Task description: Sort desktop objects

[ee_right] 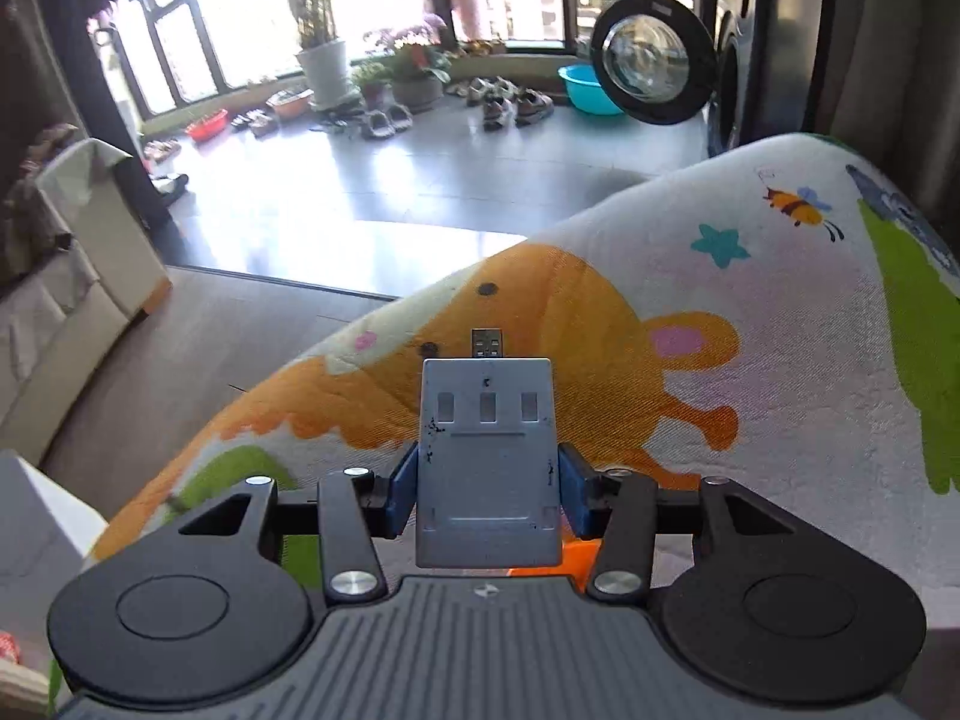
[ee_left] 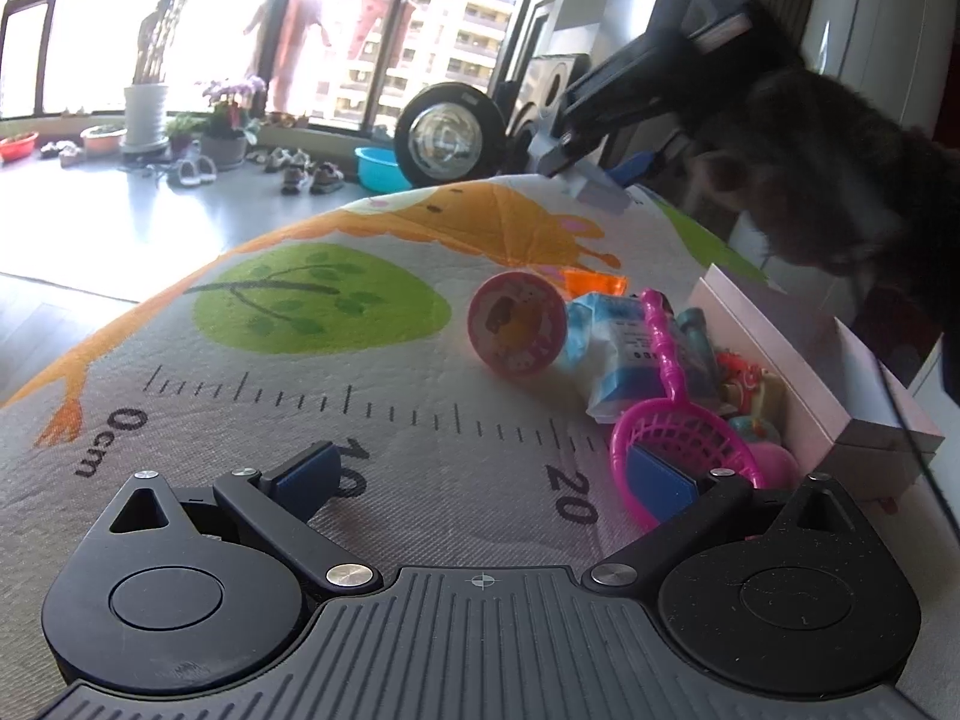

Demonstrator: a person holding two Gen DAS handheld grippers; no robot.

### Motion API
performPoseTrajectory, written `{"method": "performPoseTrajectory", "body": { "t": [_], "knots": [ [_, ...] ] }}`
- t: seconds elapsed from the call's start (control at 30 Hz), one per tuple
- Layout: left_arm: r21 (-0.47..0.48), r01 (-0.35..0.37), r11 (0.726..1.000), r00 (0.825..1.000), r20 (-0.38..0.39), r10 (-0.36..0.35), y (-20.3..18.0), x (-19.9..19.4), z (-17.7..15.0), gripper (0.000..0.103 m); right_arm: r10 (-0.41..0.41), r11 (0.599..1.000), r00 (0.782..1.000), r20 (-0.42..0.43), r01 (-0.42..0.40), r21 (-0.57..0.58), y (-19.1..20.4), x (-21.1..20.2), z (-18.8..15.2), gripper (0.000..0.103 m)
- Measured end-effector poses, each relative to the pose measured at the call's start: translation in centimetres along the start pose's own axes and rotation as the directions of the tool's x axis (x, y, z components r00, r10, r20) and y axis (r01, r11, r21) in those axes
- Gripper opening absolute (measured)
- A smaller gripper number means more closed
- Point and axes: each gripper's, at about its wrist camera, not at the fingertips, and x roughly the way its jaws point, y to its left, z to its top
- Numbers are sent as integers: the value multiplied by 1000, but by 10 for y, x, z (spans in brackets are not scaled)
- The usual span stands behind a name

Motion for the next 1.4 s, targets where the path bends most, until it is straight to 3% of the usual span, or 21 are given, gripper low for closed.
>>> {"method": "performPoseTrajectory", "body": {
  "t": [0.17, 0.33, 0.4, 0.5, 0.57, 0.6, 0.63, 0.67, 0.7, 0.77, 0.83, 0.87, 1.0, 1.1, 1.23, 1.33, 1.4],
  "knots": [
    [98, 34, 995, 999, -10, -33, -19, -4, -5, 103, 97, 993, 995, 27, -95, -67, 7, -108, -88, 47],
    [235, 78, 969, 997, -40, -71, -56, -5, -15, 103, 99, 995, 992, -78, -101, -17, -10, -147, -190, 47],
    [270, 87, 959, 996, -53, -76, -71, -3, -17, 103, 60, 998, 992, -108, -60, 9, -18, -145, -220, 47],
    [322, 85, 943, 995, -69, -67, -89, 4, -18, 103, -63, 998, 992, -105, 61, -19, -26, -144, -253, 48],
    [363, 66, 929, 997, -69, -44, -98, 7, -19, 103, -76, 997, 996, -46, 76, -13, -37, -160, -258, 49],
    [377, 57, 924, 997, -70, -33, -99, 8, -19, 103, -73, 997, 997, -1, 73, 0, -42, -171, -257, 57],
    [385, 49, 922, 997, -72, -22, -101, 10, -19, 103, -87, 996, 994, 65, 86, 21, -51, -183, -254, 72],
    [388, 41, 921, 997, -76, -13, -102, 12, -19, 103, -114, 993, 985, 126, 109, 46, -59, -194, -250, 78],
    [389, 34, 921, 997, -81, -3, -103, 16, -19, 103, -155, 987, 971, 184, 143, 75, -69, -203, -247, 85],
    [391, 18, 920, 996, -87, 17, -106, 24, -17, 103, -274, 959, 929, 249, 245, 141, -90, -205, -237, 86],
    [403, -14, 915, 996, -78, 50, -108, 31, -14, 103, -378, 918, 893, 243, 328, 223, -115, -195, -229, 86],
    [412, -38, 910, 995, -67, 72, -108, 34, -11, 103, -403, 901, 888, 223, 342, 267, -128, -186, -225, 86],
    [438, -157, 885, 984, -9, 179, -95, 39, -2, 103, -336, 883, 930, 146, 258, 392, -159, -156, -220, 89],
    [419, -218, 881, 971, 8, 237, -78, 37, 7, 103, -339, 881, 926, 167, 250, 402, -153, -146, -219, 92],
    [378, -166, 911, 985, 18, 173, -74, 20, 16, 103, -229, 915, 951, 206, 138, 379, -148, -146, -223, 90],
    [362, -26, 932, 999, -17, 35, -87, 9, 17, 103, -252, 942, 933, 256, 177, 284, -124, -160, -230, 90],
    [369, 54, 928, 998, -50, -38, -102, 10, 13, 103, -233, 960, 930, 284, 173, 222, -108, -174, -241, 90]
  ]
}}
